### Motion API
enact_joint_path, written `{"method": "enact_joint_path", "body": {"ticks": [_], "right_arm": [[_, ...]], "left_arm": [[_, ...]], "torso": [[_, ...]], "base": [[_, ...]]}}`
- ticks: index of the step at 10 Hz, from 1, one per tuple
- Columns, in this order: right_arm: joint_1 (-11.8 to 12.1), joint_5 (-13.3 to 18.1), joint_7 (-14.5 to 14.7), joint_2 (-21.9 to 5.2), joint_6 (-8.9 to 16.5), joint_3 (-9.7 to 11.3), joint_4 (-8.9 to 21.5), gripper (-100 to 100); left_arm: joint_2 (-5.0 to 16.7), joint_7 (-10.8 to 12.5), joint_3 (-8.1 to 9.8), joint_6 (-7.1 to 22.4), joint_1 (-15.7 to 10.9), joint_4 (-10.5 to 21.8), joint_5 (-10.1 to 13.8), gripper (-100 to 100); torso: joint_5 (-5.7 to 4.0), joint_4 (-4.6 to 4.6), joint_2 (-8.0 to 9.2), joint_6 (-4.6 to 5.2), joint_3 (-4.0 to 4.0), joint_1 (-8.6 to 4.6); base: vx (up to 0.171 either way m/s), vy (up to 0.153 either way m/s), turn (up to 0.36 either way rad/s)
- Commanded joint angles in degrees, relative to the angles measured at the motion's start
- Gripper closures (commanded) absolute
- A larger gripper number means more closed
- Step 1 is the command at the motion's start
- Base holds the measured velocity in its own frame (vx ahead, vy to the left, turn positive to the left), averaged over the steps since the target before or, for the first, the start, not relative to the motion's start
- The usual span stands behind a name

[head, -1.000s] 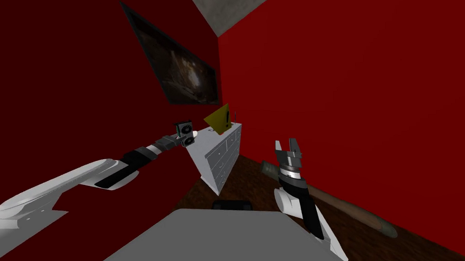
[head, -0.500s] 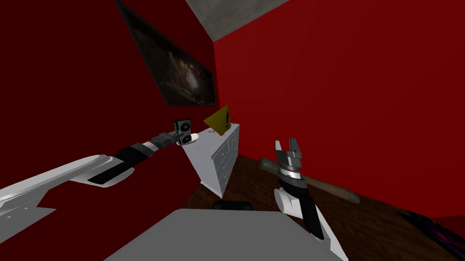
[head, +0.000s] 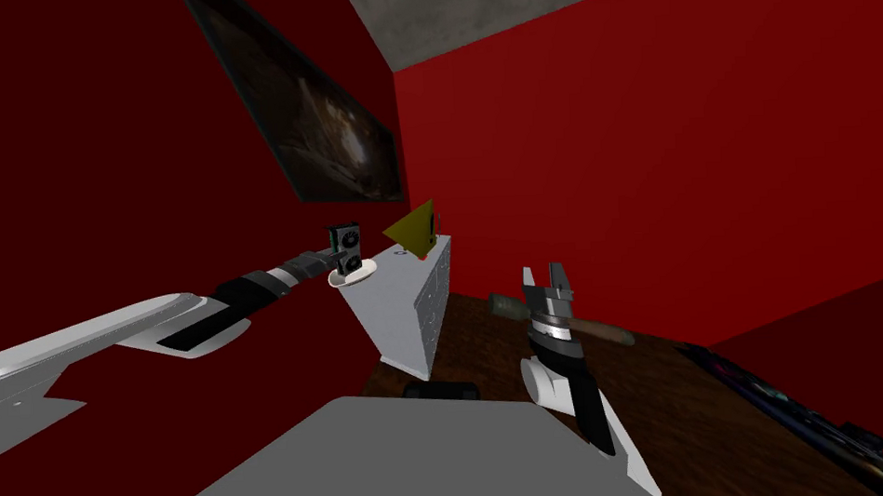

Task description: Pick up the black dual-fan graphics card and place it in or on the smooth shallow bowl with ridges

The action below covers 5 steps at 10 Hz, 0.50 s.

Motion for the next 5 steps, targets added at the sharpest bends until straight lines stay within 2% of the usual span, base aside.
{"method": "enact_joint_path", "body": {"ticks": [1, 3, 5], "right_arm": [[0.0, 0.0, 0.0, 0.0, 0.0, 0.0, 0.0, 0], [0.0, 0.0, 0.0, 0.0, 0.0, 0.0, 0.0, 0], [0.0, 0.0, 0.0, 0.0, 0.0, 0.0, 0.0, 0]], "left_arm": [[0.2, 1.6, 0.65, 1.0, 0.8, -0.8, 0.6, 100], [0.4, 3.2, 1.31, 2.0, 1.8, -1.6, 1.1, 100], [0.3, 5.1, 2.04, 3.1, 2.9, -2.5, 1.7, 100]], "torso": [[0.0, 0.0, 0.0, 0.0, 0.0, 0.0], [-0.04, 0.03, 0.01, 0.05, 0.02, -0.22], [-0.06, 0.09, 0.12, 0.11, 0.1, -0.16]], "base": [[0.038, 0.221, -0.225], [0.017, 0.19, -0.215], [-0.007, 0.225, -0.268]]}}
